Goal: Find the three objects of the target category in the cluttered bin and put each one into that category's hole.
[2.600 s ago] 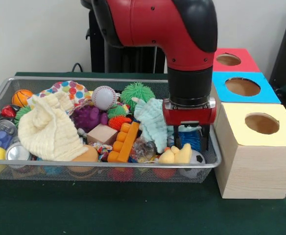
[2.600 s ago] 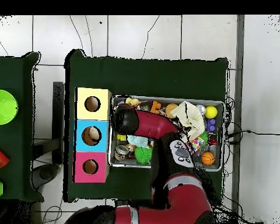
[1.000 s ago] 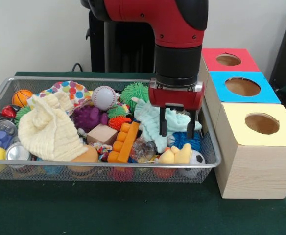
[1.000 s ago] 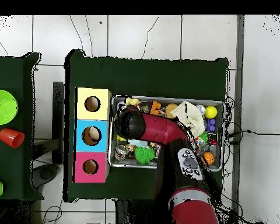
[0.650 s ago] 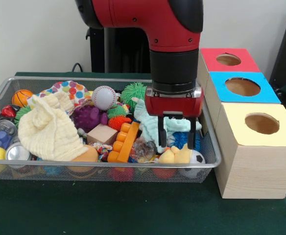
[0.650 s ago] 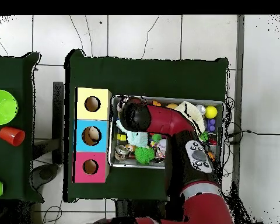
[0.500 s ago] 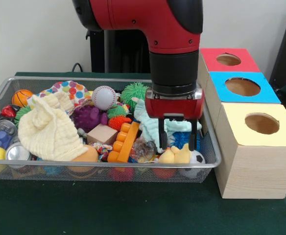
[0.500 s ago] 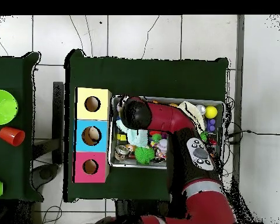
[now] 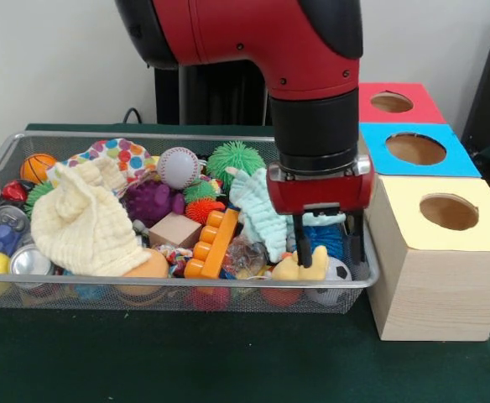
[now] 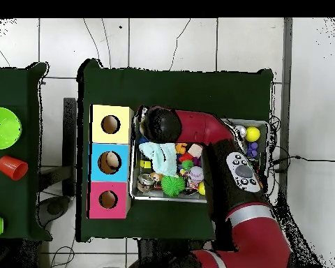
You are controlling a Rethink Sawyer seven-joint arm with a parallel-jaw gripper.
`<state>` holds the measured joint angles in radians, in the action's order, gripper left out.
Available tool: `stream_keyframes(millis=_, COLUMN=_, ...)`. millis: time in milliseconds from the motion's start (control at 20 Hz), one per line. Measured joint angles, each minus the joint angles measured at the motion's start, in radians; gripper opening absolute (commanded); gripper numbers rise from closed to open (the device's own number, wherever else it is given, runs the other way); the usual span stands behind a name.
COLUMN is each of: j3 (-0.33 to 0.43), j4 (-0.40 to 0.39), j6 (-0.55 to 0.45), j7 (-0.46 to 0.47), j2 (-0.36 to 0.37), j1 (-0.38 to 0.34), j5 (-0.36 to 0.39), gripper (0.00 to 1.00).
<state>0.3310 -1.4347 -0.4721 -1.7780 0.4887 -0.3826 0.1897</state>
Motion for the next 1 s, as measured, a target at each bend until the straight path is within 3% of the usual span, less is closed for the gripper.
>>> stream_keyframes(millis=1000, j3=0.139, j4=0.059, j6=-0.120, j7=0.001, j2=-0.053, j1=-0.051, j5=0.133, gripper=1.00)
